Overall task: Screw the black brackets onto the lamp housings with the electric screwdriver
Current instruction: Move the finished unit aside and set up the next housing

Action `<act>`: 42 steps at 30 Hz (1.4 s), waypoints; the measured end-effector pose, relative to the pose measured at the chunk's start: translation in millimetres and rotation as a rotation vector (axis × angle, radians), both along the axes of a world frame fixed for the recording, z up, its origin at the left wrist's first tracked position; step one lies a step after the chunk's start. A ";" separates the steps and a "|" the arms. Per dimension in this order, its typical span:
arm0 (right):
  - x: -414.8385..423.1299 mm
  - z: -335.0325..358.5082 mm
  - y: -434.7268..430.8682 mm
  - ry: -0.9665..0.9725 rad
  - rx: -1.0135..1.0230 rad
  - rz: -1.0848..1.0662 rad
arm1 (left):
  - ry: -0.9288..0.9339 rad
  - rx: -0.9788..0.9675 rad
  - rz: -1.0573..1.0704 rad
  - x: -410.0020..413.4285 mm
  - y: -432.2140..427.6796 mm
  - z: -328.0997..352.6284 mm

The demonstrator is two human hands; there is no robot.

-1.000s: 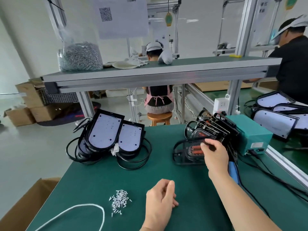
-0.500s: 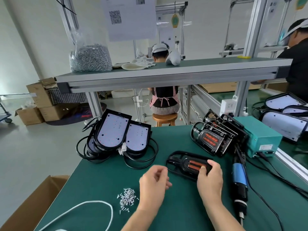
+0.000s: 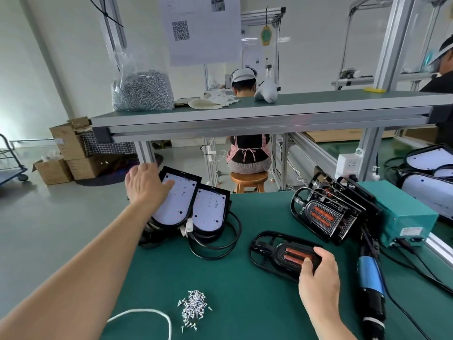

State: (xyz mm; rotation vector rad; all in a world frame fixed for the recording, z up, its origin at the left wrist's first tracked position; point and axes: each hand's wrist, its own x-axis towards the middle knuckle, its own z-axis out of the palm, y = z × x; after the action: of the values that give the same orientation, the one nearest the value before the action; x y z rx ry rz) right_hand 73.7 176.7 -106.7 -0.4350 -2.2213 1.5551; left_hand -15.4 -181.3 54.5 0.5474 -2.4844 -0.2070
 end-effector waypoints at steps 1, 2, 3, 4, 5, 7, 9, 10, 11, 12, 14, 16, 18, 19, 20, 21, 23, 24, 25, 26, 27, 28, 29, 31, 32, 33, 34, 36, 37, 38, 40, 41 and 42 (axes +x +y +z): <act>0.2 -0.2 -0.1 0.002 -0.001 0.005 | -0.081 -0.021 -0.003 -7.1 -8.7 1.4; 0.2 -0.5 0.1 0.005 -0.001 0.010 | -0.158 -0.043 -0.009 -13.9 -16.4 1.9; 0.0 -0.9 0.4 0.006 -0.001 0.015 | -0.231 -0.065 -0.019 -20.5 -23.3 1.8; -0.5 -1.1 0.6 0.007 0.000 0.019 | -0.303 -0.087 -0.031 -26.5 -29.6 1.6; -1.0 -1.4 0.7 0.005 0.001 0.022 | -0.371 -0.107 -0.045 -31.8 -35.4 1.3; -2.8 -1.8 1.0 0.004 0.005 0.023 | -0.466 -0.128 -0.071 -40.3 -46.6 -0.1; -4.1 -2.0 1.0 -0.004 0.008 0.030 | -0.511 -0.117 -0.098 -45.1 -57.0 -2.4; -4.4 -2.2 1.1 -0.007 0.007 0.035 | -0.522 -0.100 -0.115 -46.9 -61.6 -3.8; -4.5 -2.3 1.4 -0.009 0.006 0.040 | -0.528 -0.083 -0.131 -48.6 -65.5 -4.9; -4.8 -2.2 1.7 -0.007 0.003 0.042 | -0.533 -0.077 -0.141 -50.5 -68.5 -5.4; -5.2 -1.4 1.6 -0.003 -0.006 0.042 | -0.539 -0.115 -0.132 -52.9 -71.2 -4.4; -5.5 -1.1 1.4 -0.001 -0.007 0.045 | -0.504 -0.189 -0.125 -54.8 -71.1 -2.2; -4.8 -1.1 1.2 -0.002 -0.005 0.047 | -0.468 -0.238 -0.134 -54.0 -69.5 -0.3; -4.5 -1.1 1.2 -0.002 -0.003 0.047 | -0.468 -0.259 -0.139 -52.6 -68.5 0.3; -4.1 -0.9 1.2 0.000 -0.002 0.046 | -0.474 -0.284 -0.145 -50.9 -67.8 0.8; -3.8 -0.7 1.2 0.001 0.000 0.045 | -0.480 -0.308 -0.153 -49.5 -67.5 1.1; -3.3 -0.2 1.0 0.000 0.000 0.043 | -0.474 -0.326 -0.178 -47.1 -67.2 0.9; -3.0 0.0 0.8 -0.002 -0.001 0.044 | -0.458 -0.314 -0.194 -46.1 -66.6 0.7; -2.6 0.3 0.5 -0.003 0.000 0.045 | -0.436 -0.288 -0.211 -45.3 -65.7 0.4; -2.1 0.7 0.2 -0.004 0.002 0.046 | -0.410 -0.257 -0.224 -44.5 -64.3 -0.1; -1.7 1.1 -0.3 -0.004 0.005 0.045 | -0.384 -0.233 -0.236 -43.7 -62.8 -0.4; -1.6 1.4 -0.5 -0.004 0.009 0.043 | -0.362 -0.219 -0.247 -43.2 -61.2 -0.6; -1.3 1.7 -0.7 -0.004 0.012 0.041 | -0.347 -0.205 -0.256 -42.8 -59.6 -0.1; -1.1 2.0 -0.7 -0.005 0.013 0.038 | -0.333 -0.165 -0.270 -42.2 -56.7 1.5; -1.3 1.9 -0.4 -0.004 0.013 0.038 | -0.330 -0.147 -0.272 -41.4 -55.4 2.2; -1.5 1.5 -0.1 -0.004 0.014 0.039 | -0.330 -0.135 -0.271 -40.3 -54.1 2.6; -1.7 0.9 0.1 -0.004 0.014 0.039 | -0.330 -0.130 -0.265 -39.5 -53.0 2.5; -2.2 0.1 -0.1 -0.005 0.012 0.037 | -0.327 -0.120 -0.247 -38.8 -50.1 2.4; -2.5 -0.2 -0.4 -0.005 0.011 0.035 | -0.331 -0.106 -0.238 -38.4 -48.1 2.4; -2.9 -0.5 -0.7 -0.006 0.010 0.034 | -0.339 -0.091 -0.231 -38.1 -45.9 2.3; -3.3 -0.9 -1.2 -0.007 0.007 0.033 | -0.353 -0.055 -0.230 -37.6 -41.1 2.6; -3.4 -0.9 -1.5 -0.007 0.006 0.032 | -0.349 -0.026 -0.234 -36.8 -38.8 3.6; -3.4 -1.0 -1.5 -0.005 0.004 0.032 | -0.339 0.010 -0.240 -35.8 -37.3 5.0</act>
State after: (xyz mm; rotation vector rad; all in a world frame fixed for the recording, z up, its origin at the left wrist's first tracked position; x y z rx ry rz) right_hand 70.3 175.2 -107.7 -0.4048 -2.2453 1.5672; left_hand -51.1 -218.7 59.5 0.3059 -2.8814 -0.2364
